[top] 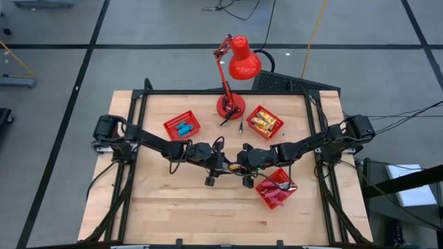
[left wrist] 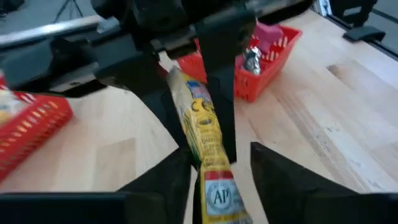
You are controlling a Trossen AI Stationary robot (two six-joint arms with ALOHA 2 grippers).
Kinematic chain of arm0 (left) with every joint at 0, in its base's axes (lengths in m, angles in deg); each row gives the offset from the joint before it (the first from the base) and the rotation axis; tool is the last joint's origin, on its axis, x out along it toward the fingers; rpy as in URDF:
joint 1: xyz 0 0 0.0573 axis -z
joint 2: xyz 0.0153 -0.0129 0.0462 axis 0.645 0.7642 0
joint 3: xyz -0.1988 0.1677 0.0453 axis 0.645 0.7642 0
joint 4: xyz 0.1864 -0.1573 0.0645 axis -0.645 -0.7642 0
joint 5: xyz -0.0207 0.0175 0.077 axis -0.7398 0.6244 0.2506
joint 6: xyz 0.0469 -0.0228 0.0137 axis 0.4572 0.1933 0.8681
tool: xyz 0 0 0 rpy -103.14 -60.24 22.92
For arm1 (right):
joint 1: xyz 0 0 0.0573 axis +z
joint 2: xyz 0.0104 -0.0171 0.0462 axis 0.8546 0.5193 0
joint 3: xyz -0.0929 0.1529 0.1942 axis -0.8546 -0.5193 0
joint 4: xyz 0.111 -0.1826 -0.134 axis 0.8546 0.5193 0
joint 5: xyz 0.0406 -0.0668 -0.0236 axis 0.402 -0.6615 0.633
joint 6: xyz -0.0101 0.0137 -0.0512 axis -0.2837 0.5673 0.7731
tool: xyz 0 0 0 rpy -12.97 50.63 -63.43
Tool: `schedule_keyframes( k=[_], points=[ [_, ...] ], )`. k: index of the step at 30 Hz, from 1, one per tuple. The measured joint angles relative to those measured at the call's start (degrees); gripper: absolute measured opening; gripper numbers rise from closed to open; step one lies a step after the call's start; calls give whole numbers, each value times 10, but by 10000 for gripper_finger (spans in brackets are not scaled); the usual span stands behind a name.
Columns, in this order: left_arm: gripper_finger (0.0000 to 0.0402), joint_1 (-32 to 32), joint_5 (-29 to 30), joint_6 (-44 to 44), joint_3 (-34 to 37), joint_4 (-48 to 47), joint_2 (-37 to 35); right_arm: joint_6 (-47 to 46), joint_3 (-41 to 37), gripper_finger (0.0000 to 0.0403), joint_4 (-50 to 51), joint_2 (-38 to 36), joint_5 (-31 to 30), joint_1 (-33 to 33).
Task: Pick & Place School Supplies
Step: Put the yellow crayon box into the top right red bin
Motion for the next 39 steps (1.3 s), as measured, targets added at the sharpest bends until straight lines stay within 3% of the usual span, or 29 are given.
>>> schedule_keyframes(
  k=[8, 15, 33, 39],
  points=[
    [210, 5, 36, 22, 0, -102, -95, 10, 2, 51, 4, -1, -16, -16],
    [213, 24, 62, 36, 29, -145, -152, 39, 1, 50, 98, -11, -91, -60],
    [214, 28, 100, -36, 231, -16, -256, 124, 0, 49, 328, -179, -222, -244],
    [214, 33, 112, -52, 273, -1, -295, 118, -70, 49, 285, -198, -158, -315]
  ],
)
